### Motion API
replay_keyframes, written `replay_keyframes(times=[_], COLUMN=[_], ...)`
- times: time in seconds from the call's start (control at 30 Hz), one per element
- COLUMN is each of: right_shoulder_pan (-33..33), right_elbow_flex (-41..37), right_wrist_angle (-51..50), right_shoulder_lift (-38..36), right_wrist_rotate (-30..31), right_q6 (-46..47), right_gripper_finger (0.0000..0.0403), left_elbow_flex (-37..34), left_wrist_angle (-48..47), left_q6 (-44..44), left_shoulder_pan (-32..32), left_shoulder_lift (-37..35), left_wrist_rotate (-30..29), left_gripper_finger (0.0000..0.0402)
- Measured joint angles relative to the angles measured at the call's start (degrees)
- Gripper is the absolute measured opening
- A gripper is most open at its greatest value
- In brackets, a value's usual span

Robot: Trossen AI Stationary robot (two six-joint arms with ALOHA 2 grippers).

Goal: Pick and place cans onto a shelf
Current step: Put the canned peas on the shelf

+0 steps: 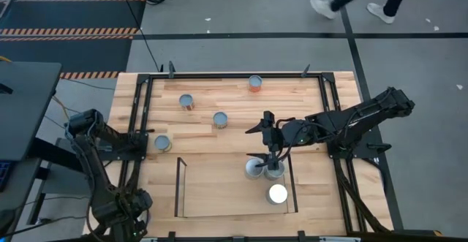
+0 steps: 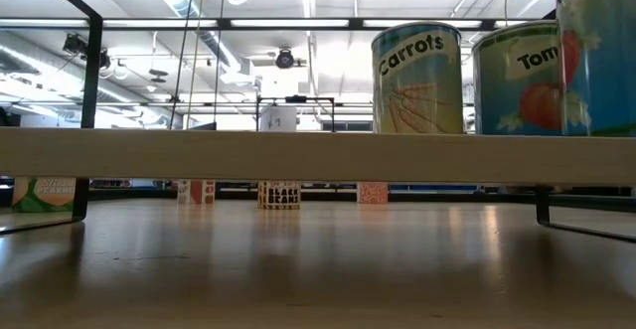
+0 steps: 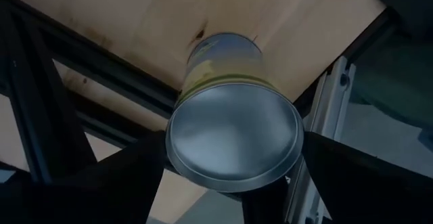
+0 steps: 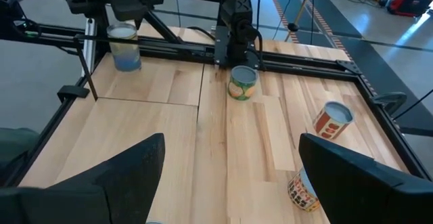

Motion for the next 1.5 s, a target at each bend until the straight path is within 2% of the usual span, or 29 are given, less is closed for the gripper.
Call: replay_keyframes(times=[0.17,0.63,0.8,0.9,1.03,1.27,1.5], right_shoulder_pan=[0.01,0.01,0.31,0.93,1.97,3.49,5.23], right_elbow_flex=[0.00,0.00,0.00,0.00,0.00,0.00,0.00], right_wrist_angle=[-0.01,-0.04,-0.07,-0.20,-2.16,-7.04,-10.39], right_shoulder_lift=[0.00,0.00,-0.09,-0.79,-1.48,-1.70,-1.70], right_wrist_rotate=[0.00,-1.16,-1.16,-1.16,-1.14,-1.07,-0.91], right_q6=[1.00,1.11,1.29,1.32,2.43,5.82,10.21], right_gripper_finger=[0.0349,0.0349,0.0349,0.0349,0.0349,0.0349,0.0349], left_elbow_flex=[0.05,0.07,0.20,1.73,8.35,28.20,44.07], left_wrist_angle=[-0.32,-0.92,-0.91,-2.56,-9.54,-29.86,-29.46], left_q6=[1.33,4.55,4.96,5.25,7.59,12.48,24.60], left_shoulder_pan=[-0.32,-0.32,-0.32,0.17,1.17,2.94,5.86], left_shoulder_lift=[0.39,3.76,3.64,2.82,2.10,1.96,1.40], left_wrist_rotate=[-4.19,-4.37,-3.26,-4.63,-8.65,-12.40,-18.84], left_gripper_finger=[0.0347,0.0346,0.0319,0.0318,0.0318,0.0318,0.0318])
